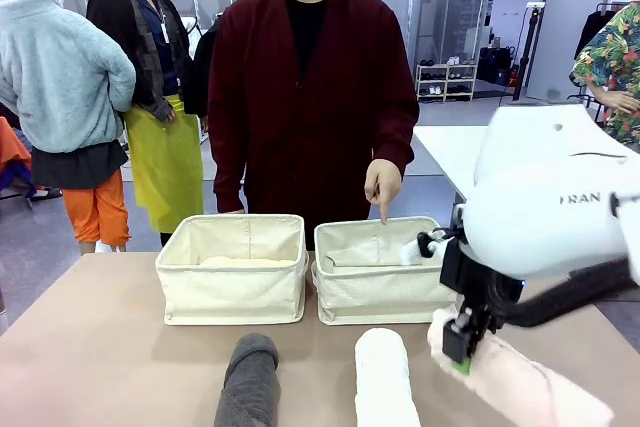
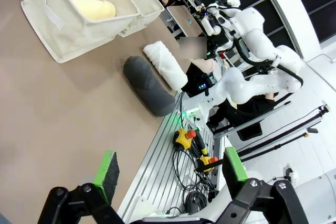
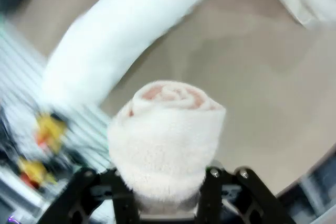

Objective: Divide the towels into two baskets.
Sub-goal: Pick up one hotel-folded towel from the bottom of the table and place it in the Fabric basket indicated by the person.

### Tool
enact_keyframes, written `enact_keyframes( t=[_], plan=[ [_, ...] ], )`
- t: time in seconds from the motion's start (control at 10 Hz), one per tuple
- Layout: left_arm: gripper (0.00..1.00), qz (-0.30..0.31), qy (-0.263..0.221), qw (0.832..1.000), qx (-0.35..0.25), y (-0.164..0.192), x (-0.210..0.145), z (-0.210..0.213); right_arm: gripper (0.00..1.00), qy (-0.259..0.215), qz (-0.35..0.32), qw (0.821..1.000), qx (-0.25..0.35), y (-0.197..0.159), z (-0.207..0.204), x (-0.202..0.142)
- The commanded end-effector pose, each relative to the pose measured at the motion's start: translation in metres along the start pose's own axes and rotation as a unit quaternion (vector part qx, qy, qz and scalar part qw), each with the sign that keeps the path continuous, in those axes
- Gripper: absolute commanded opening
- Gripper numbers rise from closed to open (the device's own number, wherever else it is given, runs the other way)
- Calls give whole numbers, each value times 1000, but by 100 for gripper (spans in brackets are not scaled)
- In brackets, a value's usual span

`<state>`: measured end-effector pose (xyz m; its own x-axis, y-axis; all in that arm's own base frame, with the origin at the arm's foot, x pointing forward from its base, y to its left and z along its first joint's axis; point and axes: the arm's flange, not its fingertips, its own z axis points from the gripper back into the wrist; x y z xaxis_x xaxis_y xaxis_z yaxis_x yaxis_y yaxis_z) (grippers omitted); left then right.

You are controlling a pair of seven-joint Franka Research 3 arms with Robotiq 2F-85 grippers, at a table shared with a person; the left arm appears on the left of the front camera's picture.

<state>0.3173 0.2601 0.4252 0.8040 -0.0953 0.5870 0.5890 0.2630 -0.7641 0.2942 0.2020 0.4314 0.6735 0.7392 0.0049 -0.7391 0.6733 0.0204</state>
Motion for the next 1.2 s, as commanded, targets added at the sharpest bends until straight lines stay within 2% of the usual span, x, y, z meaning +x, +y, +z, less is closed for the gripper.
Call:
enact_keyframes(
  t=[0.0, 0.1, 0.2, 0.3, 0.4, 0.7, 0.8, 0.9, 1.0, 1.1],
  plan=[
    [100, -3, 2, 1000, -2, -7, -5, -1, 0, 42, 157, 987, -11, 22, -28, -37],
    [100, -3, 2, 1000, -2, -7, -5, -1, 0, 57, 201, 978, 2, 28, -30, -38],
    [100, -3, 2, 1000, -2, -7, -5, -1, 0, 39, 214, 976, 11, 31, -30, -40],
    [100, -3, 2, 1000, -2, -7, -5, -1, 0, -8, 201, 979, 28, 31, -27, -41],
    [100, -3, 2, 1000, -2, -7, -5, -1, 0, 49, 190, 981, 12, 39, -8, -5],
    [100, -3, 2, 1000, -2, -7, -5, -1, 0, 49, 190, 981, 12, 39, -8, -5],
    [100, -3, 2, 1000, -2, -7, -5, -1, 37, 41, 202, 978, 17, 36, -7, -5],
    [100, -3, 2, 1000, -2, -7, -5, -1, 37, 11, 239, 971, -10, 37, 6, -4],
    [100, -3, 2, 1000, -2, -7, -5, -1, 37, 2, 286, 957, -51, 39, 25, 7],
    [100, -3, 2, 1000, -2, -7, -5, -1, 37, 8, 306, 949, -69, 36, 44, 23]
  ],
)
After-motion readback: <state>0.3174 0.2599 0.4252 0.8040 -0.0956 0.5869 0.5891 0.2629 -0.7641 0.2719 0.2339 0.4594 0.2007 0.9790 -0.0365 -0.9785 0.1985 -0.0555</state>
